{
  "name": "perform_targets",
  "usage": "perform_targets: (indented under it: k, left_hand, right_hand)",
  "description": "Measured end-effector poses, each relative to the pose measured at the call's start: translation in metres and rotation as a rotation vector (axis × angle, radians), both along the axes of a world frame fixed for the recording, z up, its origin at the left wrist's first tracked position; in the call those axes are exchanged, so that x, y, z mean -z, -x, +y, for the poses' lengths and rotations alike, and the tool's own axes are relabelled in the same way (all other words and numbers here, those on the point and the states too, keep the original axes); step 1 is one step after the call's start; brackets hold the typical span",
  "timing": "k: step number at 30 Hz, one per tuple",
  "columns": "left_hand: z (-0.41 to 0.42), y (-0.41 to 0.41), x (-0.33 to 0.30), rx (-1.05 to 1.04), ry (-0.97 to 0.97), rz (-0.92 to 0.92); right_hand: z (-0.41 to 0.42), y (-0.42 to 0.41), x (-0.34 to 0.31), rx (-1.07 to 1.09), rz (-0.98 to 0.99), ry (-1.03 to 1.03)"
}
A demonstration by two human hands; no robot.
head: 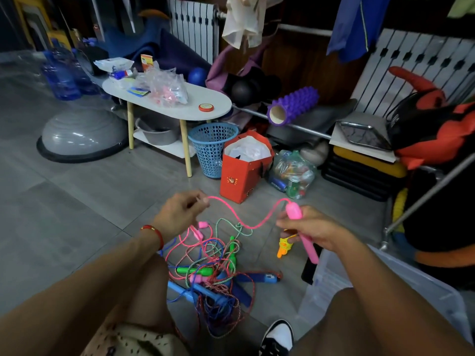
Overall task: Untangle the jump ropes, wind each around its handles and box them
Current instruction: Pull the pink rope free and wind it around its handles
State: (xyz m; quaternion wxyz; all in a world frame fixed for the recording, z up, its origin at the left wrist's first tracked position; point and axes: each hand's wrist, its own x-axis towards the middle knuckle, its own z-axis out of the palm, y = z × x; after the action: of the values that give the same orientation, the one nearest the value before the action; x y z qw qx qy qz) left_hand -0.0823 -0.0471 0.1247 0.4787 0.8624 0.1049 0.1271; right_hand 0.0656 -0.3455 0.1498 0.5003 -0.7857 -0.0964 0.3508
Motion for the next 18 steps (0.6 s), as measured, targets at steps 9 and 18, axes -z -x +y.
perform_targets:
  k: [9, 18]
  left_hand:
    - [-0.017, -0.005, -0.067, 0.306, -0.6, -0.18]
    - [-0.042, -0.01, -0.072, 0.25, -0.509, -0.092]
  right_hand:
    - [0.027, 0.019, 0.0, -0.214, -0.321, 0.039]
    - [0.067, 0.048, -0.02, -0.486, -0.668, -0.038]
